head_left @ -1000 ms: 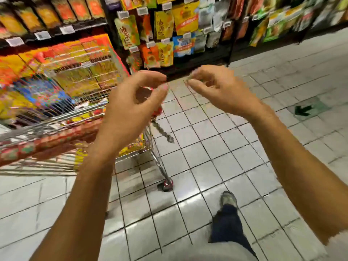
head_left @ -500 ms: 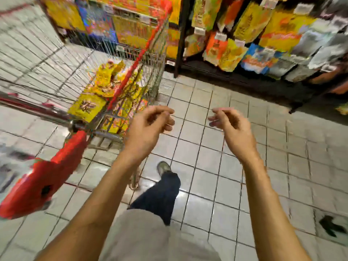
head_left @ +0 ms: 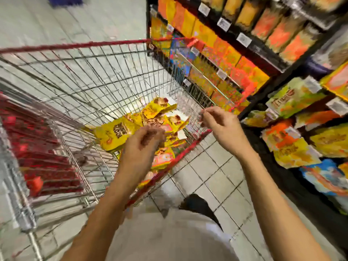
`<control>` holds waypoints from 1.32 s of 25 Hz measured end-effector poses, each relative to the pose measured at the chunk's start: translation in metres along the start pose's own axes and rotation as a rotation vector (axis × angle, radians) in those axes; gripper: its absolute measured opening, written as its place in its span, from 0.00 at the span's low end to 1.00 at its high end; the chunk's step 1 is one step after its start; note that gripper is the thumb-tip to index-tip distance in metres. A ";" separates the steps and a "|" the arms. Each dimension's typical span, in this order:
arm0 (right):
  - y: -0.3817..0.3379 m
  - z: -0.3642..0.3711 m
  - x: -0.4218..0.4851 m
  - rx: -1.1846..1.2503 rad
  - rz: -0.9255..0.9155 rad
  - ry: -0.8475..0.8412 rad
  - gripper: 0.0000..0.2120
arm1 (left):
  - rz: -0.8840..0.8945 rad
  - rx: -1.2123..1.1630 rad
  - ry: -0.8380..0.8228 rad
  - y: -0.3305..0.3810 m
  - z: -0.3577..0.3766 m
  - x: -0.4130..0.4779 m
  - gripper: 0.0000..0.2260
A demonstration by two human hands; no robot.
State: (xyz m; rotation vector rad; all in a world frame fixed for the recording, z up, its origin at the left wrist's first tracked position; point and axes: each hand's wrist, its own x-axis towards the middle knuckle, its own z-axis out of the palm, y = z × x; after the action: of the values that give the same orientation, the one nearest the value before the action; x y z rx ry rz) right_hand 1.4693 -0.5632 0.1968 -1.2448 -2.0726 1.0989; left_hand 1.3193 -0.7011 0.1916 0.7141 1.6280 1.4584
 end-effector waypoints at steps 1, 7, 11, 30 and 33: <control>0.006 0.005 0.037 -0.059 -0.018 -0.105 0.07 | -0.039 -0.032 0.073 -0.002 -0.004 0.017 0.08; 0.078 0.085 0.252 -0.364 -0.088 -0.614 0.11 | -0.365 -0.117 0.402 -0.069 -0.032 0.138 0.10; 0.146 0.178 0.341 -0.560 -0.020 -0.837 0.13 | -0.732 -0.129 0.453 -0.155 -0.031 0.221 0.05; 0.246 0.337 0.404 -0.139 0.018 -1.407 0.12 | -0.525 -0.354 0.663 -0.318 -0.060 0.325 0.05; 0.256 0.328 0.394 0.015 0.144 -1.285 0.11 | -0.551 -0.344 0.889 -0.336 -0.085 0.317 0.12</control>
State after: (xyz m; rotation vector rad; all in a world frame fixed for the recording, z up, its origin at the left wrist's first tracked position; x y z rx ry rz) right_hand 1.1717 -0.2763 -0.2003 -0.6665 -2.7758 2.3846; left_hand 1.1220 -0.5354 -0.2015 -0.6426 1.8914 1.6448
